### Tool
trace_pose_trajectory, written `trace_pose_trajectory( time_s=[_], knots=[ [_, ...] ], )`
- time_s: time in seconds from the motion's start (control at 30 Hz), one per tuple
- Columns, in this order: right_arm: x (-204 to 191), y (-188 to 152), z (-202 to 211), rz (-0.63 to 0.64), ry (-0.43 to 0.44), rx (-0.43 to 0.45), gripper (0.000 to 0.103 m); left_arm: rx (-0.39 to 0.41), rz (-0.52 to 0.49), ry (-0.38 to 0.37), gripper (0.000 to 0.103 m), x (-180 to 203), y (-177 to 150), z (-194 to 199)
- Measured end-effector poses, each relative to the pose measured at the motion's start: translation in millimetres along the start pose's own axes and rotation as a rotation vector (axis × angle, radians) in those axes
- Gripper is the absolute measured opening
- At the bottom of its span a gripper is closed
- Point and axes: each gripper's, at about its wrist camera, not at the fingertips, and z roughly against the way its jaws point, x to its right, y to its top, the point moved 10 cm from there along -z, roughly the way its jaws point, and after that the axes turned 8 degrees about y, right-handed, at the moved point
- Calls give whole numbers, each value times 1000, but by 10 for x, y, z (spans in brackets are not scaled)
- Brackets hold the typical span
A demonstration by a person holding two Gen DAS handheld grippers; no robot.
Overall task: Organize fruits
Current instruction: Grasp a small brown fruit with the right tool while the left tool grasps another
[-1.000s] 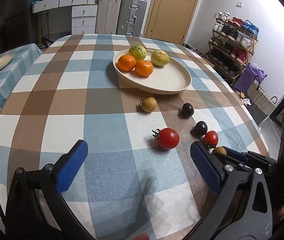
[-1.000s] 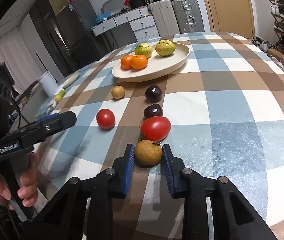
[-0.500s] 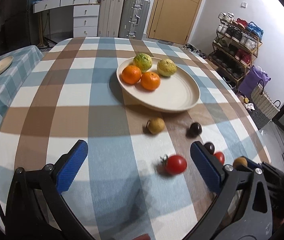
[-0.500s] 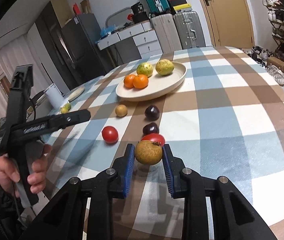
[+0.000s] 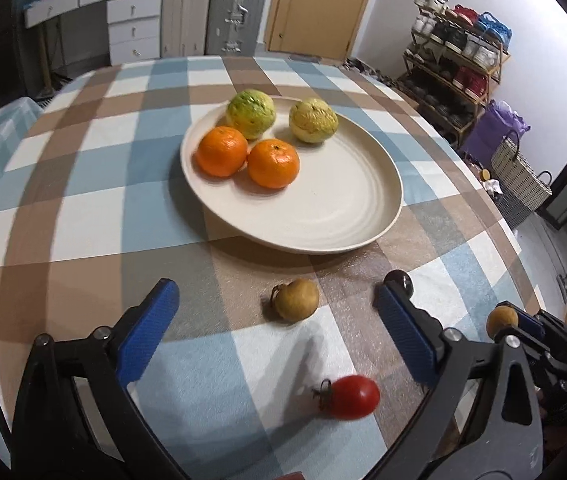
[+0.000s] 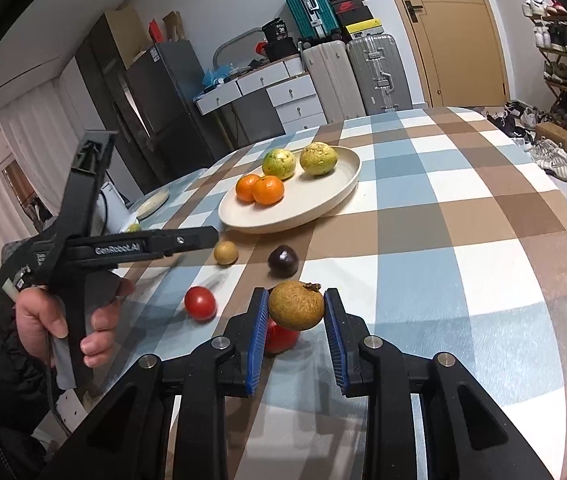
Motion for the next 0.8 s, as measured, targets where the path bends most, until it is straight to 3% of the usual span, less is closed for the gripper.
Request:
trace_pose_trajectory(
  time_s=[0.13,0.27,0.33,0.47,0.5,0.8],
  knots=[
    [6,59,-11,2,14,3,29,-34,3,-41,79,31,8,-143],
    [-38,130,-15,22,28,12,29,-38,-2,-79,72,81,11,-195],
    [-61,158,-29,26,38,14,29,-46,-13,-84,57,96,-3,-228],
    [-78,187,-84,29,47,9,29,-46,-17,-100,41,90,-24,-248],
    [-79,183,-95,30,46,5,29,-47,-19,-109,27,93,-23,-252],
    [-81,155,-143,31,39,-16,29,-28,-20,-144,24,83,-58,-159]
  ],
)
